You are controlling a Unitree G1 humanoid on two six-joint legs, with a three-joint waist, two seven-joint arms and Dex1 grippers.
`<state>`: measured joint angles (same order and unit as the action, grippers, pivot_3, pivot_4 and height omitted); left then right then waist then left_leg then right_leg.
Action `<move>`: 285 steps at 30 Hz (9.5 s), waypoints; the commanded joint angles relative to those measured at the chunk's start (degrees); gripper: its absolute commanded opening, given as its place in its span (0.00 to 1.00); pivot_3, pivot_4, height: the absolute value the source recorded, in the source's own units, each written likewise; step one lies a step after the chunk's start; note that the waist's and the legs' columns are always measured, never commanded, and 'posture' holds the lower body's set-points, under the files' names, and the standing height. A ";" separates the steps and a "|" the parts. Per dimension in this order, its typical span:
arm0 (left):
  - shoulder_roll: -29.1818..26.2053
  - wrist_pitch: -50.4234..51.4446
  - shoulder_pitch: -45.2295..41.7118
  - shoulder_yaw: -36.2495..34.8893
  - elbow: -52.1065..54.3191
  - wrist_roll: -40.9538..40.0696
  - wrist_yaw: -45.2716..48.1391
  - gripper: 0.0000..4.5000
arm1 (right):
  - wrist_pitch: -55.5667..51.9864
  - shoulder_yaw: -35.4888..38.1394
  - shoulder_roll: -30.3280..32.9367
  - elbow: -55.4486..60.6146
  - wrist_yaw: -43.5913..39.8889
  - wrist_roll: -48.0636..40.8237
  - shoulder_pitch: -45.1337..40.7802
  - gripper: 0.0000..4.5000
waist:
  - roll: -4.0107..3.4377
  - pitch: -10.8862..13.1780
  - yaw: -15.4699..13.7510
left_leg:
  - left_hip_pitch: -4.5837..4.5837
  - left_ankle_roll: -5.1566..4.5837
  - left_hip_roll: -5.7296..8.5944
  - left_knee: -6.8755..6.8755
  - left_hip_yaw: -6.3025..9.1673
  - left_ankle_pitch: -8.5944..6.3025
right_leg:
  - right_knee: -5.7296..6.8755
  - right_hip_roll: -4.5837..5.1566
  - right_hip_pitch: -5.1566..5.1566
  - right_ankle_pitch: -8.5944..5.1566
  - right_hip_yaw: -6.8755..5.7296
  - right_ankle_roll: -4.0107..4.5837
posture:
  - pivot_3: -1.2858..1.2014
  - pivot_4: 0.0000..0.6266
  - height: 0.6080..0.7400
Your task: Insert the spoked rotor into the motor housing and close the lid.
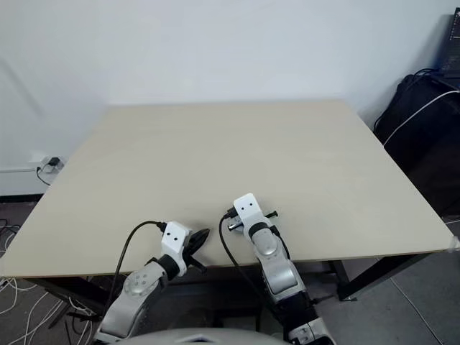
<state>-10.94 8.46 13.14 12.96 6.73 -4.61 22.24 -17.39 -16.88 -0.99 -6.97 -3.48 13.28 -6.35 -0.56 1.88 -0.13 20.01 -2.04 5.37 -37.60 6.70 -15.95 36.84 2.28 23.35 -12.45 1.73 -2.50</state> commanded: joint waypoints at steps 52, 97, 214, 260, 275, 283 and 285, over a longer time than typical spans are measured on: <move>2.89 -8.40 -2.60 -0.60 -3.17 1.36 -1.12 0.00 | 5.54 3.65 18.87 -7.63 -37.97 -17.73 -9.28 0.99 | 0.15 0.42 -1.04 | -0.12 -0.20 0.02 0.05 0.04 -0.12 | -0.10 0.11 -0.49 -0.22 -0.14 -0.02 | 0.52 0.00 1.00; 3.26 -9.01 -2.73 -0.17 -3.48 0.66 -0.65 0.00 | 0.60 2.21 20.22 -7.81 -38.08 -15.35 -10.31 0.72 | 0.06 0.33 -1.47 | -0.19 -0.21 0.03 0.04 0.04 -0.12 | -0.08 0.11 -0.52 -0.21 -0.15 -0.02 | 0.52 0.00 1.00; 13.13 15.66 -30.65 -7.39 -31.89 -10.87 7.43 0.00 | -40.13 31.01 3.19 10.36 -14.70 -53.19 3.79 0.99 | 0.13 -0.20 -1.57 | 0.01 -0.27 0.10 -0.05 0.15 -0.40 | -0.86 0.19 -0.53 0.07 -0.29 -0.47 | 0.52 0.00 1.00; 16.20 9.90 -25.28 -11.25 -21.46 -12.96 4.20 0.00 | -42.34 39.01 -2.73 7.19 -7.52 -65.09 8.07 0.28 | -0.37 -0.53 -0.84 | -0.01 -0.31 0.10 0.00 0.13 -0.42 | -0.89 0.21 -0.55 0.06 -0.25 -0.49 | 0.52 0.00 1.00; 14.37 17.79 -5.81 -17.61 -3.47 -31.63 6.47 0.00 | -40.53 40.96 -6.33 9.65 -11.44 -78.89 9.20 0.28 | -0.54 -0.36 -0.64 | 0.59 -0.61 0.11 0.01 0.08 -0.49 | -0.92 0.24 0.09 -0.10 -0.13 -0.52 | 0.52 0.00 1.00; 17.46 29.99 -0.51 -21.76 -2.01 -49.47 5.15 0.08 | -41.54 38.86 -5.75 10.51 -11.44 -84.53 8.17 0.28 | -0.67 -0.24 -0.54 | 0.70 -0.70 0.07 0.01 0.06 -0.48 | -0.90 0.23 0.22 -0.13 -0.07 -0.46 | 0.52 0.00 1.00; 17.97 32.31 0.07 -22.61 -2.23 -53.48 4.30 0.20 | -41.60 38.45 -5.26 10.96 -11.20 -85.39 7.98 0.28 | -0.68 -0.22 -0.51 | 0.70 -0.70 0.08 0.00 0.06 -0.48 | -0.90 0.22 0.23 -0.13 -0.07 -0.47 | 0.52 0.00 1.00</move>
<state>3.44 38.80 12.85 -9.09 2.48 -53.80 27.03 -59.26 22.64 -4.77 0.14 -13.47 -68.56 3.80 -1.24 1.66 -0.64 20.71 -2.75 5.45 -37.60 6.75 -16.44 35.93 2.50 23.57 -12.58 1.66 -2.97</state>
